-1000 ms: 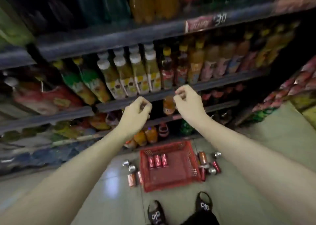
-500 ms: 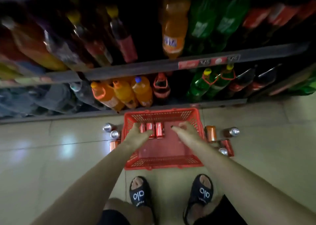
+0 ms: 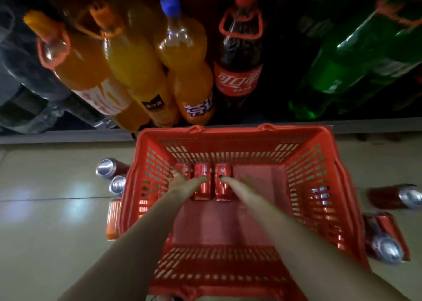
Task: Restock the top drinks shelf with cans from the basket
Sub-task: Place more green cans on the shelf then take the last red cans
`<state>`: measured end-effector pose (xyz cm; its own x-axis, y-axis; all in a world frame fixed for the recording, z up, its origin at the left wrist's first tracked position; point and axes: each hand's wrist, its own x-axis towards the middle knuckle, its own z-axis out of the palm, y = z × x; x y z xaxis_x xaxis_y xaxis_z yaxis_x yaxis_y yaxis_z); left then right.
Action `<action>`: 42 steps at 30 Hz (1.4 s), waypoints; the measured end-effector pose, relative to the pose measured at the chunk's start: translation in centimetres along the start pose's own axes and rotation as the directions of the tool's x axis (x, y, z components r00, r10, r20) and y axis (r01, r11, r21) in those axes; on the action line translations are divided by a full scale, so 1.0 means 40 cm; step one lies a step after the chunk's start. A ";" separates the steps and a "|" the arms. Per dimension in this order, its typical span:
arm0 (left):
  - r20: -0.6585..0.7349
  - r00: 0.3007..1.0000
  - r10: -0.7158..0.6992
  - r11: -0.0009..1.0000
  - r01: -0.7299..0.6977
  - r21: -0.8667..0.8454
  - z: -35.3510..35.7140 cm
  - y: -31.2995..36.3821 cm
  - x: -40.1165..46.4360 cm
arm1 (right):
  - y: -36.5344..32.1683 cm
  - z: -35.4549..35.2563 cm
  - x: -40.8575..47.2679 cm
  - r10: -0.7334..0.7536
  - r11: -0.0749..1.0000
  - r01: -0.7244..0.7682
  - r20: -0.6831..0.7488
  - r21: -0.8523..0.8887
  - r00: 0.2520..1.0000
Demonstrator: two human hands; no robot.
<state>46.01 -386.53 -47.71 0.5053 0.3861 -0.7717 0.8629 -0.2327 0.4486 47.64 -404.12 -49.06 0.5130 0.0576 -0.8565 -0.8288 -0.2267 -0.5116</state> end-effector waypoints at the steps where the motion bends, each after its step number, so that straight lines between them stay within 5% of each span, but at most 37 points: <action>1: -0.018 1.000 -0.009 1.000 0.009 -0.004 0.008 -0.002 0.017 | 0.003 0.007 0.016 -0.009 1.000 0.009 0.015 0.025 1.000; 10: 0.026 0.998 -0.050 0.996 0.052 -0.077 -0.002 -0.081 0.151 | 0.035 0.006 0.078 0.026 0.987 -0.032 0.038 0.155 0.999; 18: 0.264 0.964 -0.008 0.937 0.099 -0.335 0.056 -0.105 0.107 | 0.036 -0.048 0.102 0.017 0.984 -0.027 0.058 0.177 0.998; 29: 0.478 0.878 0.027 0.833 0.245 -0.496 0.081 -0.002 0.063 | 0.033 -0.067 0.106 0.049 0.950 -0.131 0.278 0.285 0.959; 42: 0.335 0.918 0.214 0.738 0.073 -0.671 -0.009 0.051 -0.186 | -0.043 -0.087 -0.117 -0.217 0.918 0.072 0.344 0.389 0.914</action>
<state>44.02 -389.56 -40.88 0.6463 0.0055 -0.7630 0.6776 0.4556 0.5773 47.45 -407.37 -43.92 0.5716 0.4360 -0.6951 -0.8114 0.1743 -0.5579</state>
